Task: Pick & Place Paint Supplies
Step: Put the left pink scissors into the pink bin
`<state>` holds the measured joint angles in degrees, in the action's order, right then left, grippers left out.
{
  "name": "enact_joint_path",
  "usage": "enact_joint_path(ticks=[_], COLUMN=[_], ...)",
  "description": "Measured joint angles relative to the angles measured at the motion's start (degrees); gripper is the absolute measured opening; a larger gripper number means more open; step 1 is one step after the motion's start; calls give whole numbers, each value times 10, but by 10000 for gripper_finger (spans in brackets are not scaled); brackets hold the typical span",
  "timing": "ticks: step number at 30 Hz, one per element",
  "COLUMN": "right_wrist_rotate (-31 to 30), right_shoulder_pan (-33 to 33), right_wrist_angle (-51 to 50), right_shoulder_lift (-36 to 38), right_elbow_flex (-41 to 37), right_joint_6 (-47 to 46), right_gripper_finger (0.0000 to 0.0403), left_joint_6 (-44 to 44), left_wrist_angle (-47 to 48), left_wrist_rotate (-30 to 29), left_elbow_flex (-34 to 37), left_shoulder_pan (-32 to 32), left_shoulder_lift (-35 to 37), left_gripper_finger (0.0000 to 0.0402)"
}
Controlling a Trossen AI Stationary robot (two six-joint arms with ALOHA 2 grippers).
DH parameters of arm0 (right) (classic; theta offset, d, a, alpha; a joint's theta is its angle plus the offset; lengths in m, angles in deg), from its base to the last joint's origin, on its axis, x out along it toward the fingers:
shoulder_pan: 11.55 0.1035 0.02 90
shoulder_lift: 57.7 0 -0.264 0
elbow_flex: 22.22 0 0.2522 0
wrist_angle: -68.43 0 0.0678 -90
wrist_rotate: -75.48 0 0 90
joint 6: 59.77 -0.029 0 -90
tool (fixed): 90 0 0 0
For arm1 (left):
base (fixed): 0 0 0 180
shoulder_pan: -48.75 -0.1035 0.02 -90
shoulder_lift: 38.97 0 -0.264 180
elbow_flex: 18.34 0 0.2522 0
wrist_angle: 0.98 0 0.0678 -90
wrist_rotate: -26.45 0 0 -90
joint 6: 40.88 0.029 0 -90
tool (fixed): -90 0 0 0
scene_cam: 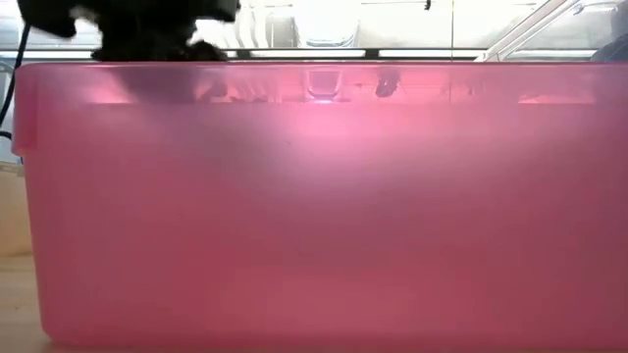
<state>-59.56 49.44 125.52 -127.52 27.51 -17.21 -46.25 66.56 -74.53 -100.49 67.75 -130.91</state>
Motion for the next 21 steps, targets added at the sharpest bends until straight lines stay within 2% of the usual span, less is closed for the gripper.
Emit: enact_joint_path(ticks=[6,11,15,21], right_wrist_rotate=[1,1,1,1], right_shoulder_pan=[0,0,0,0], right_wrist_angle=[0,0,0,-1], right_shoulder_lift=[0,0,0,0], right_elbow_flex=[0,1,2,2], right_joint_6=[-2,-1,0,3], right_gripper_finger=[9,9,9,9], left_joint_6=[36,115,173,214], left_wrist_angle=[-26,-93,-134,-176], left_wrist_rotate=[-2,-17,-47,-23], left_elbow_flex=[71,123,139,142], left_shoulder_pan=[-9,-9,-17,-75], left_shoulder_lift=[0,0,0,0], left_gripper_finger=[129,129,129,129])
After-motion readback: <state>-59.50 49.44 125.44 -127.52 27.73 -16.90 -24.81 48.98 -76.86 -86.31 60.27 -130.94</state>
